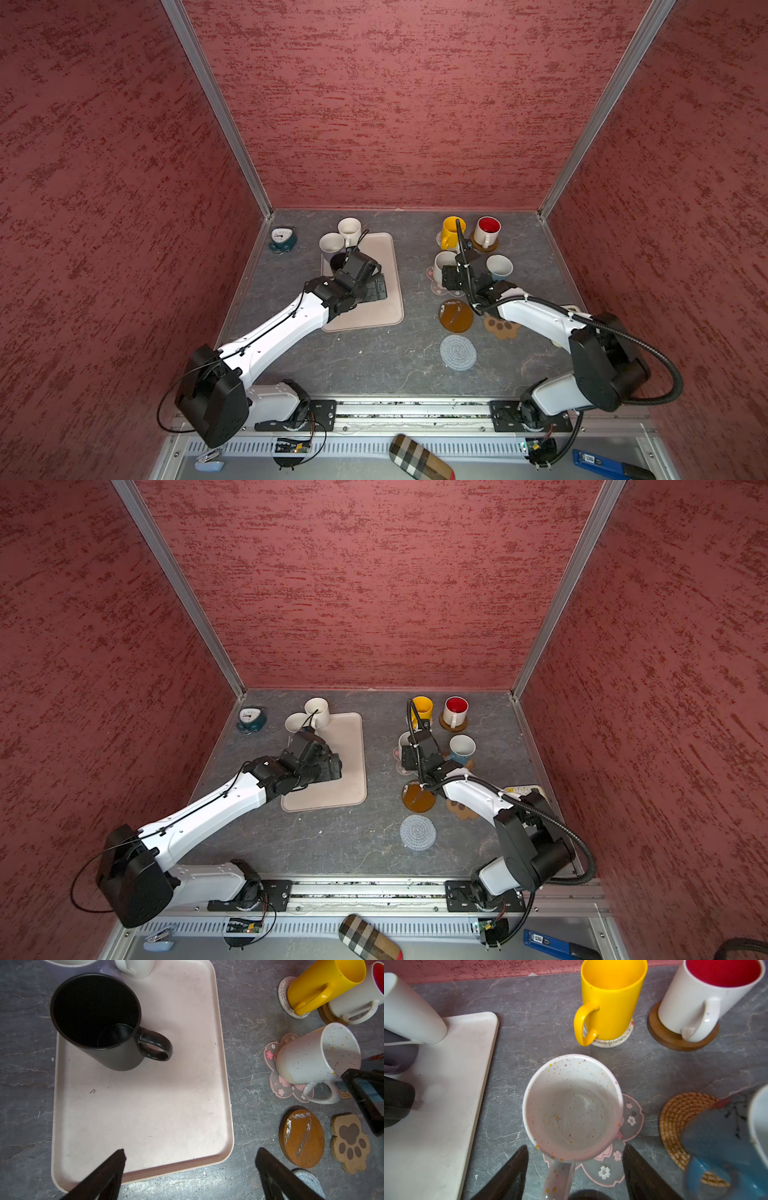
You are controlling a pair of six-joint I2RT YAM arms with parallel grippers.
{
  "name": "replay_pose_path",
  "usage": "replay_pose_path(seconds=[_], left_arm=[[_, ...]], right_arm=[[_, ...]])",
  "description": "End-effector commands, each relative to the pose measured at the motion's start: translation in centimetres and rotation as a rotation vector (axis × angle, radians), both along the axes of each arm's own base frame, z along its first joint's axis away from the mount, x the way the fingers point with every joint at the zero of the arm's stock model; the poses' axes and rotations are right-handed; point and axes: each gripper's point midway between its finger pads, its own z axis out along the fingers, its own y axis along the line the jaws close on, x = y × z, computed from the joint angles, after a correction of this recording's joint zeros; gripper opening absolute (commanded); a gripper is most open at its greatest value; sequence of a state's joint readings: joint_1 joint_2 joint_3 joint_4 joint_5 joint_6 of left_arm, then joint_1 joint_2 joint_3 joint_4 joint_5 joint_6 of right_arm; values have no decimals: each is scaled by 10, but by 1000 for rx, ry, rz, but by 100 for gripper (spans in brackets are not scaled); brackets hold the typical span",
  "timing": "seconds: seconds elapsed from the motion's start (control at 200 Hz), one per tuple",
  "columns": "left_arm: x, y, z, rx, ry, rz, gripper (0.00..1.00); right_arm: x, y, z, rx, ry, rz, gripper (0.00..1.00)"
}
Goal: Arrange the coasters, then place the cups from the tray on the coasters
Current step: 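Lower the speckled mug onto the flower coaster while the left gripper reaches the black mug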
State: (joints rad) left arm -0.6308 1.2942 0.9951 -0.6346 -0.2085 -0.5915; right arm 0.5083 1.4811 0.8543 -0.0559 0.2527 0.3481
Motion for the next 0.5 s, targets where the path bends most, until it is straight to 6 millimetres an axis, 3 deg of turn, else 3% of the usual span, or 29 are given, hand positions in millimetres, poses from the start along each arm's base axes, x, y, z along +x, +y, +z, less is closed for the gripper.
replay_pose_path(seconds=[0.0, 0.105, 0.346, 0.496], left_arm=[[6, -4, 7, -10, -16, 16, 96], [11, -6, 4, 4, -6, 24, 95], [24, -3, -9, 26, 28, 66, 95], [40, -1, -20, 36, 67, 124, 94]], right_arm=[[-3, -7, 7, 2, -27, -19, 77], [-7, -5, 16, 26, -43, -1, 82], [-12, -1, 7, 39, -10, 23, 90], [-17, -2, 16, 56, -24, 29, 91]])
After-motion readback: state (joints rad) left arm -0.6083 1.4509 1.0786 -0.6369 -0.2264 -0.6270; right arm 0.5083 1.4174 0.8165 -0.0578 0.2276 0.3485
